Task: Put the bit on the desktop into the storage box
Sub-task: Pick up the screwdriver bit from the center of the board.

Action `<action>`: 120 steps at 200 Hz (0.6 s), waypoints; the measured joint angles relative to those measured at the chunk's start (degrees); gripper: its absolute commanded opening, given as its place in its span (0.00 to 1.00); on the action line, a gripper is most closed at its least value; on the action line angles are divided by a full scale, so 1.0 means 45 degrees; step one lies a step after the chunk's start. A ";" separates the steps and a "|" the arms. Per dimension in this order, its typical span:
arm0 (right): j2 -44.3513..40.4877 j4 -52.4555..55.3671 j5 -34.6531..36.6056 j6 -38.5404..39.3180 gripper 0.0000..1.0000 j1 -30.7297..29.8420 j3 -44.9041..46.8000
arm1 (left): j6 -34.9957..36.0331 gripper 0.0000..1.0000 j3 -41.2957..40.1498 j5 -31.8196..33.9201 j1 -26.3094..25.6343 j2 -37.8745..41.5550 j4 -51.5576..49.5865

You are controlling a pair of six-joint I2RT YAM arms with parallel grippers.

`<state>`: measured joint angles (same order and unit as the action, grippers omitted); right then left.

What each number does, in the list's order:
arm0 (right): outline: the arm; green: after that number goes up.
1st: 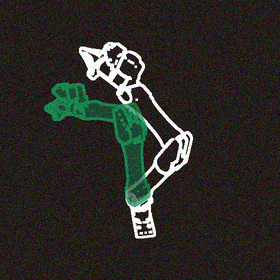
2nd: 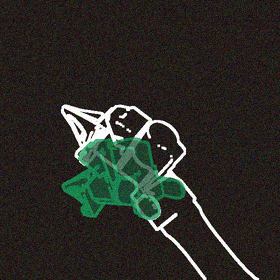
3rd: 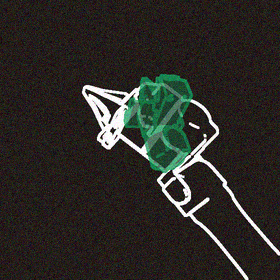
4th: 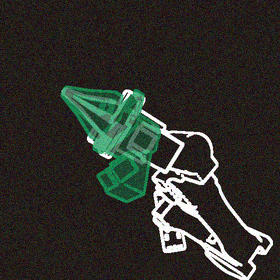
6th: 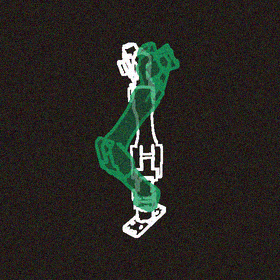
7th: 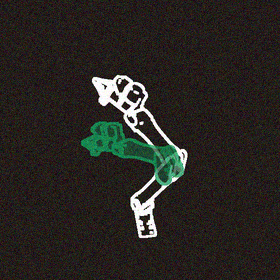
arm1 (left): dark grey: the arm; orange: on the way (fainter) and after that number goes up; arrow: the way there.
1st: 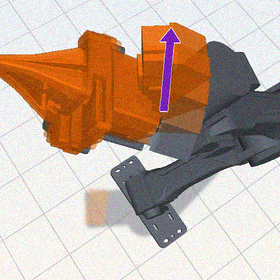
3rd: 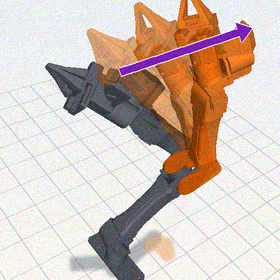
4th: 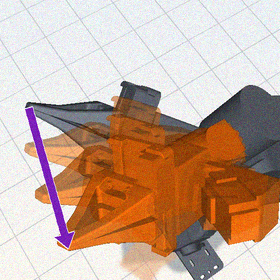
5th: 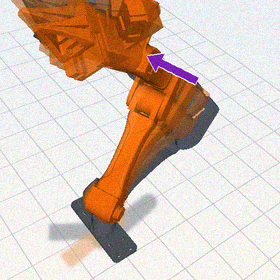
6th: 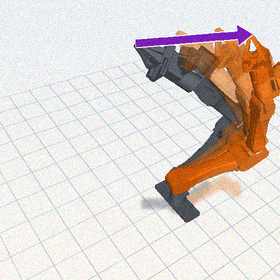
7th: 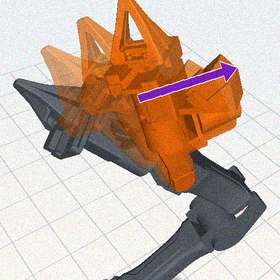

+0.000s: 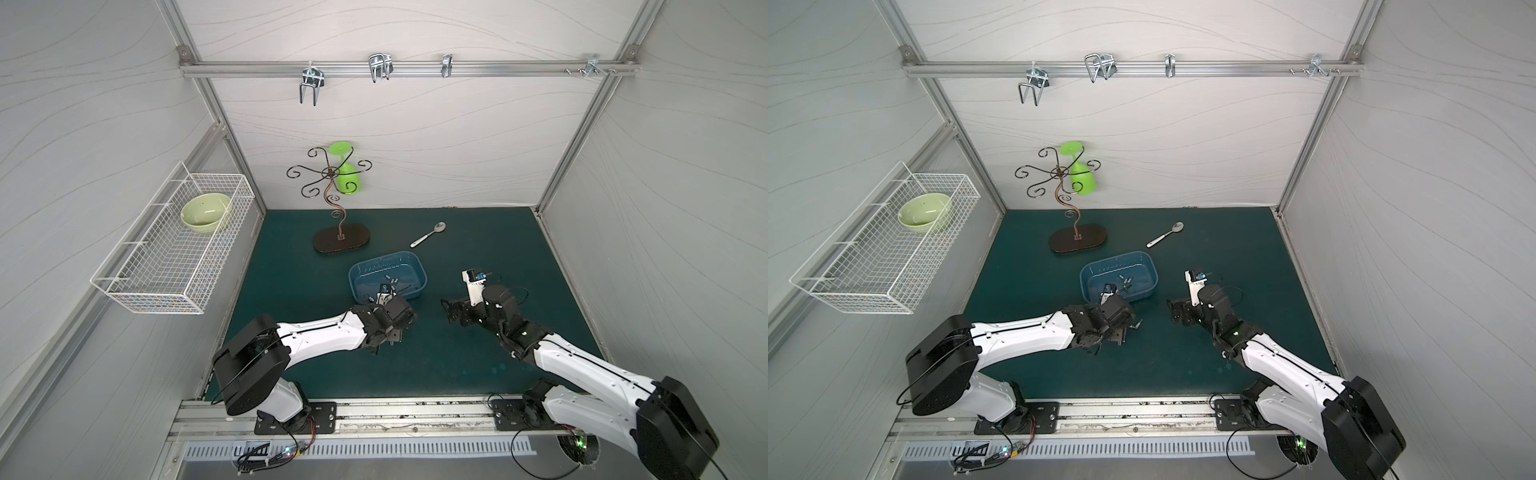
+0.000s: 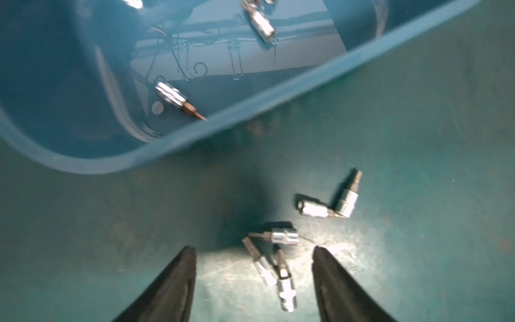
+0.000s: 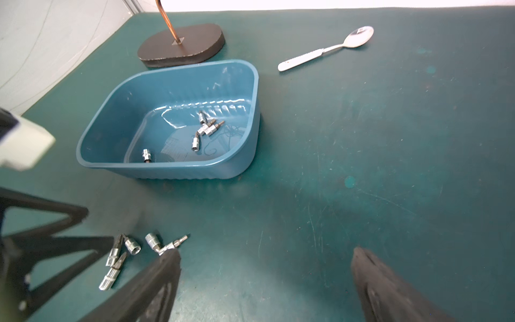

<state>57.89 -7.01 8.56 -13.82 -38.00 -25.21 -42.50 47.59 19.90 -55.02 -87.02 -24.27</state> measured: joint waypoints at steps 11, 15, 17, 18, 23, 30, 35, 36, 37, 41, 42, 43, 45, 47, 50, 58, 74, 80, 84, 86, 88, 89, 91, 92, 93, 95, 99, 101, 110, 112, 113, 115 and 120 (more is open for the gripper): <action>-0.0010 0.0000 0.0058 -0.0034 0.99 0.0000 0.0000 | -0.0141 0.61 0.0073 -0.0005 -0.0175 -0.0223 -0.0078; -0.0010 0.0000 0.0073 -0.0034 0.99 0.0000 0.0000 | -0.0219 0.61 0.0092 -0.0005 -0.0243 -0.0301 -0.0087; -0.0010 0.0000 0.0087 -0.0039 0.99 0.0000 0.0000 | -0.0248 0.60 0.0097 -0.0005 -0.0272 -0.0340 -0.0097; -0.0010 0.0000 0.0097 -0.0039 0.99 0.0000 0.0000 | -0.0253 0.60 0.0102 -0.0010 -0.0282 -0.0359 -0.0097; -0.0015 0.0000 0.0112 -0.0044 0.99 0.0000 0.0000 | -0.0301 0.59 0.0117 -0.0015 -0.0345 -0.0447 -0.0117; -0.0015 0.0000 0.0146 -0.0053 0.99 0.0000 0.0000 | -0.0403 0.58 0.0126 -0.0019 -0.0427 -0.0563 -0.0170; -0.0019 0.0000 0.0165 -0.0058 0.99 0.0000 0.0000 | -0.0500 0.57 0.0126 -0.0019 -0.0491 -0.0631 -0.0209; -0.0019 0.0000 0.0170 -0.0058 0.99 0.0000 0.0000 | -0.0520 0.57 0.0126 -0.0019 -0.0505 -0.0641 -0.0228; -0.0024 0.0000 0.0175 -0.0058 0.99 0.0000 0.0000 | -0.0544 0.57 0.0126 -0.0019 -0.0515 -0.0651 -0.0233; -0.0024 0.0000 0.0194 -0.0063 0.99 0.0000 0.0000 | -0.0617 0.55 0.0126 -0.0024 -0.0568 -0.0699 -0.0277; -0.0024 0.0000 0.0199 -0.0063 0.99 0.0000 0.0000 | -0.0617 0.55 0.0126 -0.0024 -0.0573 -0.0704 -0.0282; -0.0024 0.0000 0.0204 -0.0063 0.99 0.0000 0.0000 | -0.0612 0.55 0.0126 -0.0024 -0.0578 -0.0709 -0.0291; -0.0024 0.0000 0.0209 -0.0063 0.99 0.0000 0.0000 | -0.0656 0.55 0.0126 -0.0029 -0.0602 -0.0729 -0.0311; -0.0024 0.0000 0.0219 -0.0063 0.99 0.0000 0.0000 | -0.0724 0.54 0.0126 -0.0029 -0.0631 -0.0748 -0.0321; -0.0024 0.0000 0.0228 -0.0063 0.99 0.0000 0.0000 | -0.0724 0.54 0.0126 -0.0024 -0.0651 -0.0772 -0.0355; -0.0024 0.0000 0.0257 -0.0068 0.99 0.0000 0.0000 | -0.0860 0.53 0.0131 -0.0029 -0.0743 -0.0831 -0.0418; -0.0024 0.0000 0.0321 -0.0068 0.99 0.0000 0.0000 | -0.1112 0.48 0.0131 -0.0024 -0.0889 -0.0908 -0.0515; -0.0024 0.0000 0.0335 -0.0068 0.99 0.0000 0.0000 | -0.1185 0.47 0.0126 -0.0029 -0.0923 -0.0928 -0.0544; -0.0029 0.0000 0.0340 -0.0068 0.99 0.0000 0.0000 | -0.1205 0.46 0.0126 -0.0019 -0.0952 -0.0933 -0.0563; -0.0029 0.0000 0.0345 -0.0068 0.99 0.0000 0.0000 | -0.1248 0.45 0.0131 -0.0024 -0.0962 -0.0937 -0.0554; -0.0034 0.0000 0.0345 -0.0068 0.99 0.0000 0.0000 | -0.1277 0.45 0.0126 -0.0024 -0.0971 -0.0937 -0.0559; -0.0034 0.0000 0.0345 -0.0068 0.99 0.0000 0.0000 | -0.1263 0.45 0.0131 -0.0019 -0.0976 -0.0937 -0.0559; -0.0044 0.0000 0.0345 -0.0068 0.99 0.0000 0.0000 | -0.1282 0.44 0.0126 -0.0024 -0.0981 -0.0937 -0.0559; -0.0044 0.0000 0.0350 -0.0068 0.99 0.0000 0.0000 | -0.1292 0.44 0.0126 -0.0019 -0.0981 -0.0937 -0.0554; -0.0049 0.0000 0.0350 -0.0068 0.99 0.0000 0.0000 | -0.1321 0.44 0.0126 -0.0034 -0.0986 -0.0937 -0.0554; -0.0053 0.0000 0.0355 -0.0068 0.99 0.0000 0.0000 | -0.1326 0.43 0.0131 -0.0024 -0.0991 -0.0937 -0.0554; -0.0068 0.0000 0.0359 -0.0068 0.99 0.0000 0.0000 | -0.1341 0.42 0.0126 -0.0029 -0.0996 -0.0942 -0.0549; -0.0073 0.0000 0.0359 -0.0068 0.99 0.0000 0.0000 | -0.1375 0.42 0.0126 -0.0034 -0.1005 -0.0937 -0.0549; -0.0097 0.0000 0.0374 -0.0068 0.99 0.0000 0.0000 | -0.1404 0.39 0.0126 -0.0029 -0.1030 -0.0947 -0.0549; -0.0102 0.0000 0.0374 -0.0068 0.99 0.0000 0.0000 | -0.1418 0.39 0.0126 -0.0029 -0.1035 -0.0947 -0.0544; -0.0107 0.0000 0.0379 -0.0068 0.99 0.0000 0.0000 | -0.1438 0.38 0.0126 -0.0029 -0.1035 -0.0947 -0.0544; -0.0107 0.0000 0.0379 -0.0068 0.99 0.0000 0.0000 | -0.1423 0.38 0.0126 -0.0029 -0.1035 -0.0952 -0.0544; -0.0121 0.0000 0.0384 -0.0068 0.99 0.0000 0.0000 | -0.1457 0.37 0.0126 -0.0034 -0.1039 -0.0962 -0.0539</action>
<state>57.34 -7.01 10.28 -14.13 -38.00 -25.21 -49.06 48.16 19.75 -59.70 -91.35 -26.70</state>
